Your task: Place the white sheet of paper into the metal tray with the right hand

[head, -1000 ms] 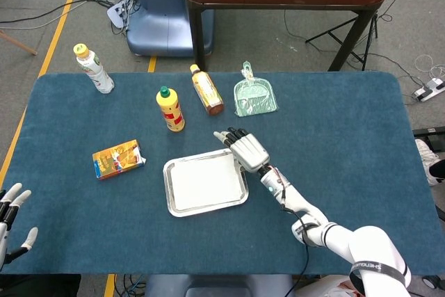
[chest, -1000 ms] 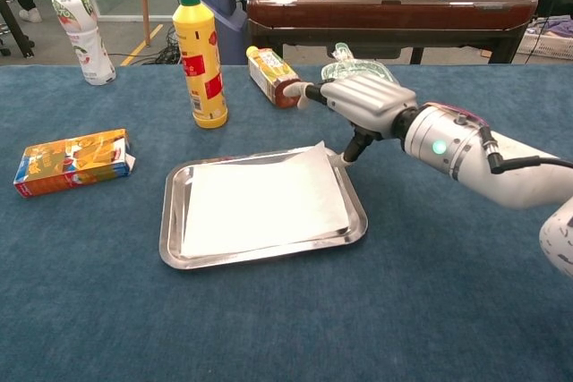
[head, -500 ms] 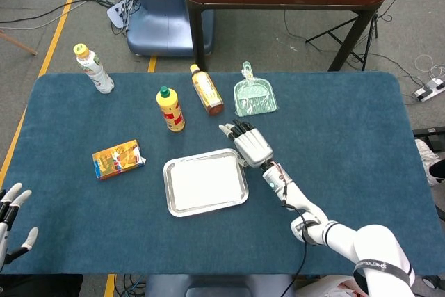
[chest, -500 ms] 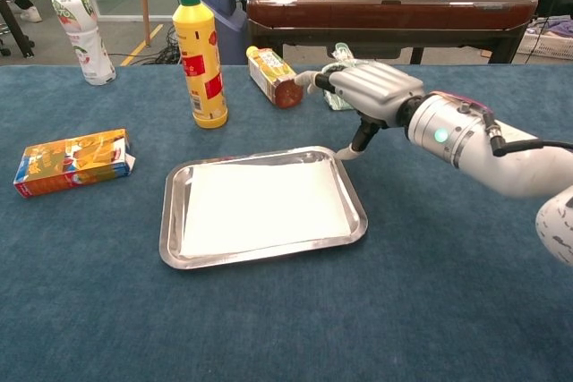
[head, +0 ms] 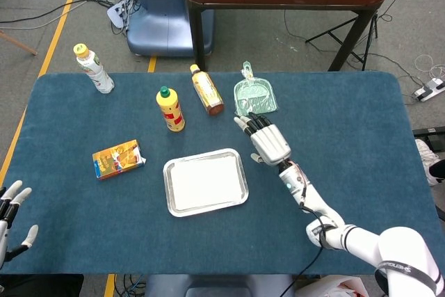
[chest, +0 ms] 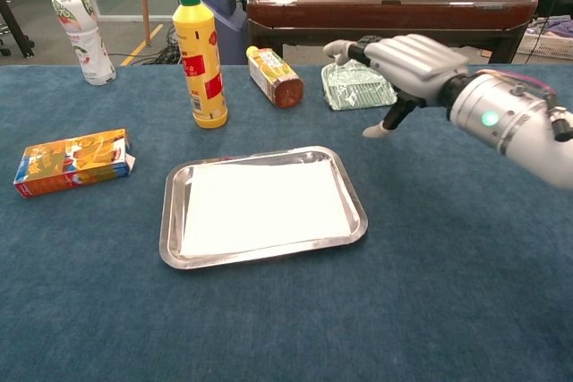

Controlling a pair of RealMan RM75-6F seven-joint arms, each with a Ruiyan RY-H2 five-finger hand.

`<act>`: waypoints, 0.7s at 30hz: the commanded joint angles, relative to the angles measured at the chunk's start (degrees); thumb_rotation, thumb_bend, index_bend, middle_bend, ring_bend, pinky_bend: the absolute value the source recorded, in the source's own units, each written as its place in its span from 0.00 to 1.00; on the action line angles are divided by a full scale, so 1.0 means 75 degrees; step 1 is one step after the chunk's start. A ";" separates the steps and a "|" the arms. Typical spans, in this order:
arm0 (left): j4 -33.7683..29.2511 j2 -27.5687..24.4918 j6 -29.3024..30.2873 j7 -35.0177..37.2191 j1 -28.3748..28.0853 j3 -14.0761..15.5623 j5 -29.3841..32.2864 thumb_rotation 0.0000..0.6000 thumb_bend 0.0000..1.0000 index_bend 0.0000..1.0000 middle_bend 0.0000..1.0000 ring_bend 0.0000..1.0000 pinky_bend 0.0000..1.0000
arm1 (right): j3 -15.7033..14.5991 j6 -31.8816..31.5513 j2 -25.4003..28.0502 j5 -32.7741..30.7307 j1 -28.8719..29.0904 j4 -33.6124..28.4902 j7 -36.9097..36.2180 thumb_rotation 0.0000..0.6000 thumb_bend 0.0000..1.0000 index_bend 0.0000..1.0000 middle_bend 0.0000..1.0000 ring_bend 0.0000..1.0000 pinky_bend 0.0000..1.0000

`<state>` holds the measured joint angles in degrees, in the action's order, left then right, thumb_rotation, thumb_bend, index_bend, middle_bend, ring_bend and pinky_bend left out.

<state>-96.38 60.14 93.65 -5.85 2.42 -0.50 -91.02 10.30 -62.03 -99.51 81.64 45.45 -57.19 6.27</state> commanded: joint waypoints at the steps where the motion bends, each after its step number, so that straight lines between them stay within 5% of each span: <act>1: 0.0029 0.0015 -0.0027 0.0026 -0.0027 -0.0009 -0.0012 1.00 0.31 0.17 0.08 0.06 0.01 | -0.0110 -0.0692 0.0973 -0.0105 -0.0721 -0.1152 0.0528 1.00 0.10 0.03 0.21 0.13 0.21; 10: 0.0060 0.0054 -0.0079 0.0041 -0.0114 -0.0053 -0.0038 1.00 0.31 0.17 0.08 0.06 0.01 | -0.0656 -0.1690 0.2953 -0.0290 -0.2142 -0.3534 0.1472 1.00 0.16 0.11 0.26 0.18 0.25; 21: -0.0007 0.0052 -0.0136 0.0029 -0.0199 -0.0036 -0.0151 1.00 0.31 0.17 0.08 0.06 0.01 | -0.1394 -0.2907 0.4363 -0.0299 -0.3783 -0.4895 0.1607 1.00 0.16 0.11 0.26 0.18 0.25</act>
<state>-96.40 60.51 92.66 -5.61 0.96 -0.80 -92.11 0.98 -82.34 -67.85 79.38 18.75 -92.63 18.30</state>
